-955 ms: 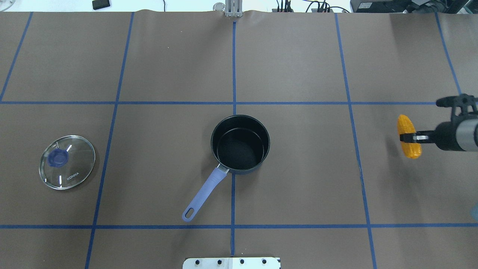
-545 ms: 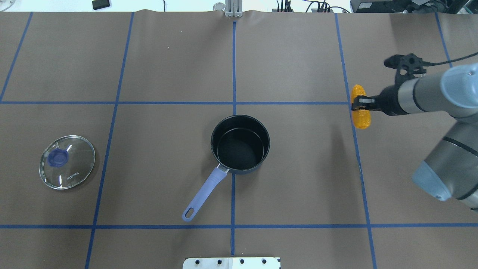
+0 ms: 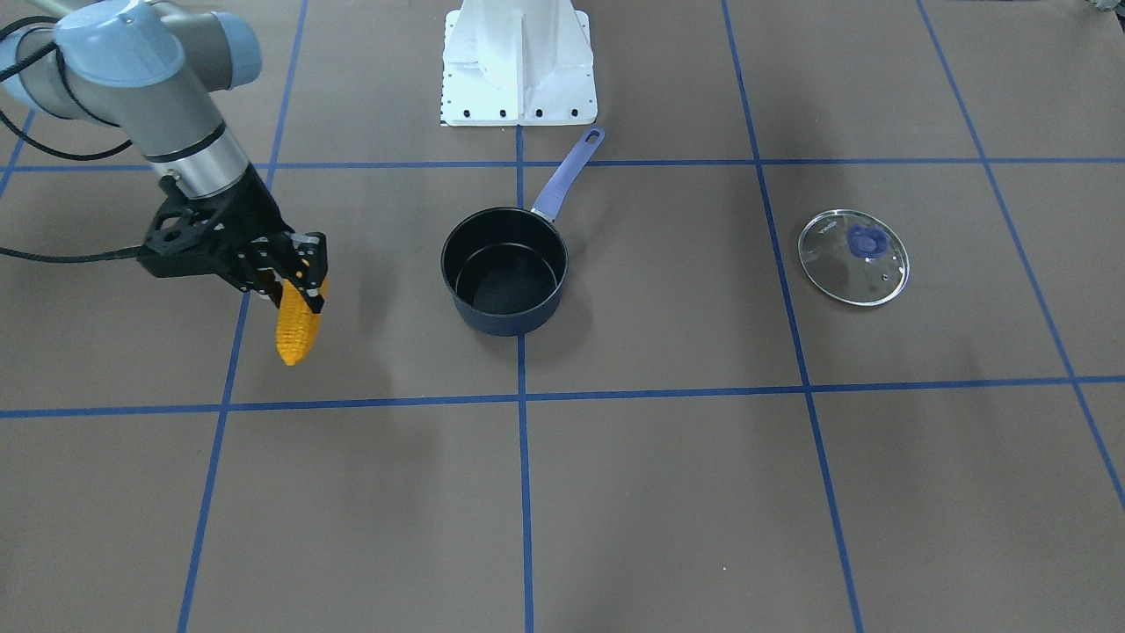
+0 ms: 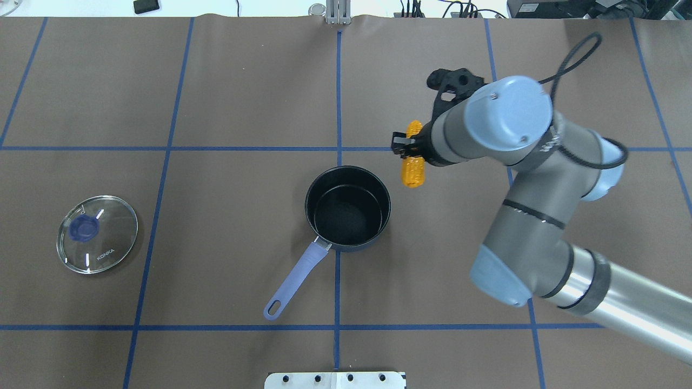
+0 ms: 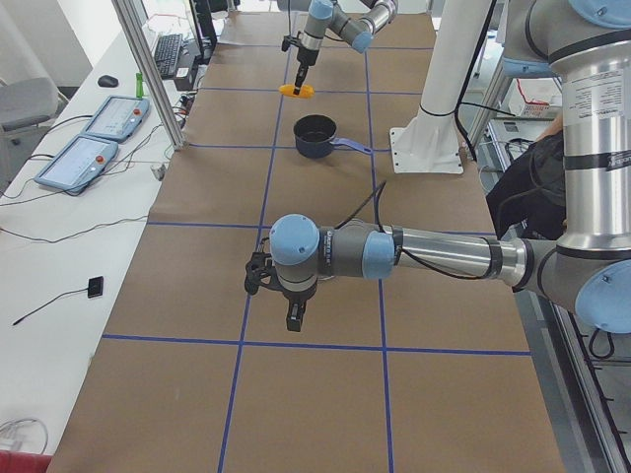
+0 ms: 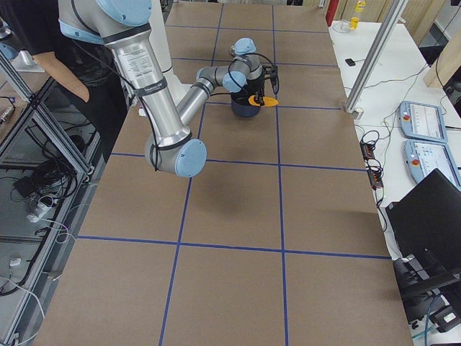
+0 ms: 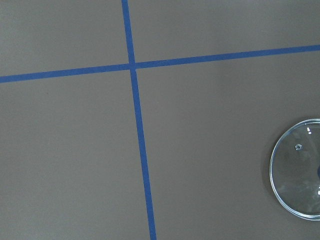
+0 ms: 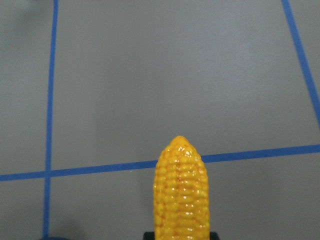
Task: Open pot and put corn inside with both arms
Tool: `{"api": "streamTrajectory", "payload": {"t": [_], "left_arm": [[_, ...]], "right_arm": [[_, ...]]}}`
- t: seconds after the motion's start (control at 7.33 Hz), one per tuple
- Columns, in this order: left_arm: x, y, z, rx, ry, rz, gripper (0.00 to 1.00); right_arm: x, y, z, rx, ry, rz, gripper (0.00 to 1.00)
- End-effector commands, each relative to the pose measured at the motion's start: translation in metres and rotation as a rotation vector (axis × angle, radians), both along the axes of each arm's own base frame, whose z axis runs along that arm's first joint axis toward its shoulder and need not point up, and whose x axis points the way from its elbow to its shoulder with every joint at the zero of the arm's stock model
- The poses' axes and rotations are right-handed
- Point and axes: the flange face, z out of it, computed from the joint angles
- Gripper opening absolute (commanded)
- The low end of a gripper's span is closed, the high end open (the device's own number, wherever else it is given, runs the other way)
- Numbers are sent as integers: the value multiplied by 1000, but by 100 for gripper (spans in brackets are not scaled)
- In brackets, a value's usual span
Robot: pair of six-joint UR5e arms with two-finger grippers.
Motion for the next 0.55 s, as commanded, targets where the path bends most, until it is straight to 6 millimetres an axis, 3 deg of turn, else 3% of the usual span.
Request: {"api": "streamTrajectory", "payload": {"t": [0.0,0.14,0.27,0.41], "left_arm": [[1,0,0,-2,-1,1,99],[1,1,2,-6,-3,0,99],[1,1,2,-5,-3,1,99],[1,1,3,-6,-3,2,99]], "right_arm": [[-84,49,-39,7,-3,47,1],[-94,62,-43,8,-10,47,34],[-103,72,-41,8,-9,70,77],[-106,75,-41,20,-5,80,99]]}}
